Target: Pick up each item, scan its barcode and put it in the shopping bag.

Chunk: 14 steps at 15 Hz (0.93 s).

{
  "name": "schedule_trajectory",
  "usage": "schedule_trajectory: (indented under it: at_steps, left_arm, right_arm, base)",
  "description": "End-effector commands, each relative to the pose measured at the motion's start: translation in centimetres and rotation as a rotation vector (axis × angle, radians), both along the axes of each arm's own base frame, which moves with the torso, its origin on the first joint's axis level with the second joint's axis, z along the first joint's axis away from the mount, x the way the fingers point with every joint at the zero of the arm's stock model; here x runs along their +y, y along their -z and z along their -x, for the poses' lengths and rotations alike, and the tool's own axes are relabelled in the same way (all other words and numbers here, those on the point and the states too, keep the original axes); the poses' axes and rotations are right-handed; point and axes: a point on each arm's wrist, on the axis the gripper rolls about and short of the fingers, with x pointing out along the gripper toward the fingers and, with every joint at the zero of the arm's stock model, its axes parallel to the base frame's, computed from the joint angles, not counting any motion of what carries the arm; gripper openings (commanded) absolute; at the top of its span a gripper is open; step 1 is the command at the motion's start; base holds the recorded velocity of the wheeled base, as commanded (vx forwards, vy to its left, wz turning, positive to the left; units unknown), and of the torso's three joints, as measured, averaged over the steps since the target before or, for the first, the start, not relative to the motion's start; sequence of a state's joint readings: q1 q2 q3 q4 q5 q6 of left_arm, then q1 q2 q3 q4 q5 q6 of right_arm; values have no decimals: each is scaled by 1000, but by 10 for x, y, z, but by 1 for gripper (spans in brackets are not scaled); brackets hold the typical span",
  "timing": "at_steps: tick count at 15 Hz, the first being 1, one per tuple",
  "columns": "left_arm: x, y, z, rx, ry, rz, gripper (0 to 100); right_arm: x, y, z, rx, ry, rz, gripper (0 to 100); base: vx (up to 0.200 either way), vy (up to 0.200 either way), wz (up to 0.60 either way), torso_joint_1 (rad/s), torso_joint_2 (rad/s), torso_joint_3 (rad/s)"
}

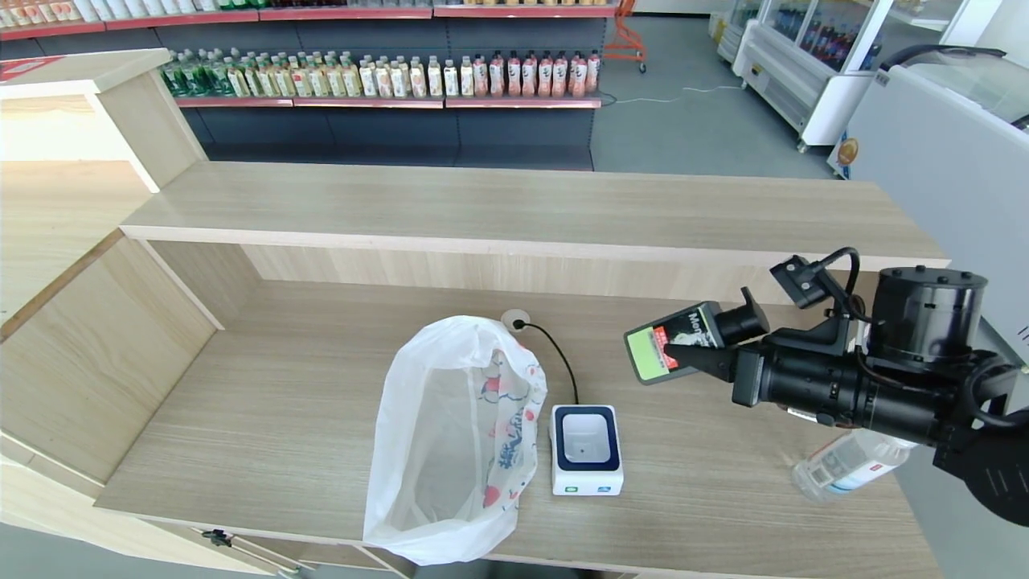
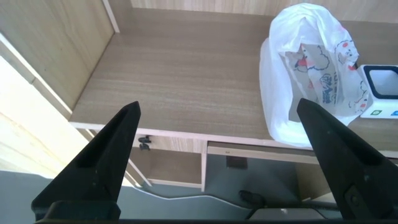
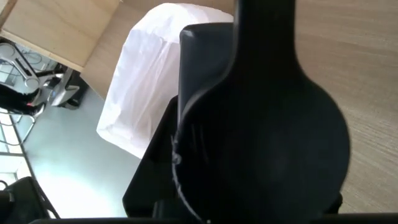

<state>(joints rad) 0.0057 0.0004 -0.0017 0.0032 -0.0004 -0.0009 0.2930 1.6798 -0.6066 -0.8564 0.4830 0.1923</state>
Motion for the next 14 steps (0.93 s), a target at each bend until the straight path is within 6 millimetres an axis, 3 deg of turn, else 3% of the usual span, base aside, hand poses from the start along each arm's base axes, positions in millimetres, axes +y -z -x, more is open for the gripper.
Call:
schedule_trajectory:
  at_steps: [1,5,7,10,14]
  left_arm:
    - [0,0,0,0,-1,1,100]
    - [0,0,0,0,1,-4,100]
    - [0,0,0,0,-1,-5,100]
    - [0,0,0,0,1,-5,100]
    - [0,0,0,0,-1,-7,100]
  right_arm:
    - [0,-4,3,-10,-5,-3,0]
    - [7,14,0,61,-25,20,0]
    - [15,20,-3,75,-49,29,0]
    - [50,49,-19,91,-131,110,0]
    - [95,79,-43,100,-116,162,0]
  base:
    - [0,200,0,-12,2,2]
    - [0,200,0,9,11,1]
    - [0,0,0,0,0,0]
    - [0,0,0,0,0,0]
    - [0,0,0,0,0,0]
